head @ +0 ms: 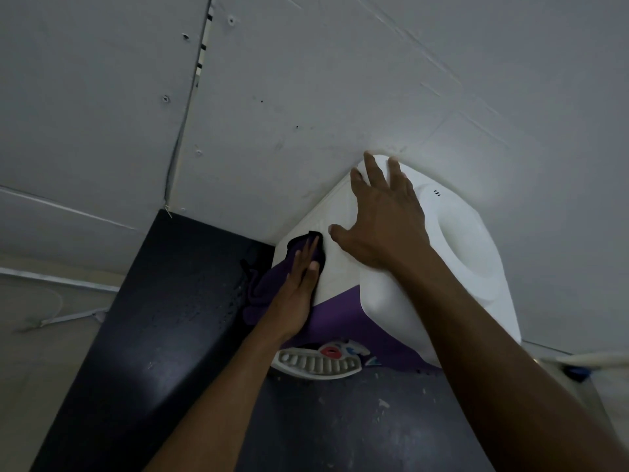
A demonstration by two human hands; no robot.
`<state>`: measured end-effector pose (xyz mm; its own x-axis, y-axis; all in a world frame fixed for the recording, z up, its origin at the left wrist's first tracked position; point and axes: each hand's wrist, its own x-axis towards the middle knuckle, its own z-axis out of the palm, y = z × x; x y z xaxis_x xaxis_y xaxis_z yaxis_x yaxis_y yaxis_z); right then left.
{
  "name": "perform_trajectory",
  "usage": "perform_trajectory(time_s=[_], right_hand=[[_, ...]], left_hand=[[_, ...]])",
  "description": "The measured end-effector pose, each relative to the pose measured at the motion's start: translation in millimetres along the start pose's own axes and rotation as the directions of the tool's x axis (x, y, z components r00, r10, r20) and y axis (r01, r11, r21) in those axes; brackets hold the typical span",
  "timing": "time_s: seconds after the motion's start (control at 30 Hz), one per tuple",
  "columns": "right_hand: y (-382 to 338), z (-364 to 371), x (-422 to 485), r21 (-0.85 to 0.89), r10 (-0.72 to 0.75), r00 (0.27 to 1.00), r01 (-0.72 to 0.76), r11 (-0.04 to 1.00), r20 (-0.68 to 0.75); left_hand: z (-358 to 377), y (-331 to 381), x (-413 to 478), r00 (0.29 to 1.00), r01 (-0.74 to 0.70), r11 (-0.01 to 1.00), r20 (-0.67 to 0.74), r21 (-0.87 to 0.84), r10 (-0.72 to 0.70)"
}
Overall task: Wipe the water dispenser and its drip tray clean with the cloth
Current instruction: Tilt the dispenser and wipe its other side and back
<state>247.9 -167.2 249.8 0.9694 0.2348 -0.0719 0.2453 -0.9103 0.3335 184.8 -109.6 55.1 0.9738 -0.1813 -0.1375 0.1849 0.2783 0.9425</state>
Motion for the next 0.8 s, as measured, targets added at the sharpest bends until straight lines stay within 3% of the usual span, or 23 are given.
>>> perform_trajectory(time_s=[0.3, 0.57, 0.8], right_hand=[[0, 0, 1, 0.013, 0.005, 1.0, -0.004, 1.0, -0.012], [0, 0, 1, 0.007, 0.005, 1.0, -0.005, 1.0, -0.009], [0, 0, 1, 0.013, 0.002, 1.0, -0.002, 1.0, 0.001]], left_hand=[[-8, 12, 45, 0.999, -0.01, 0.998, -0.034, 0.061, 0.012], [-1, -4, 7, 0.998, 0.03, 1.0, -0.058, -0.009, -0.03], [-4, 1, 27, 0.998, 0.006, 0.999, -0.058, 0.05, -0.003]])
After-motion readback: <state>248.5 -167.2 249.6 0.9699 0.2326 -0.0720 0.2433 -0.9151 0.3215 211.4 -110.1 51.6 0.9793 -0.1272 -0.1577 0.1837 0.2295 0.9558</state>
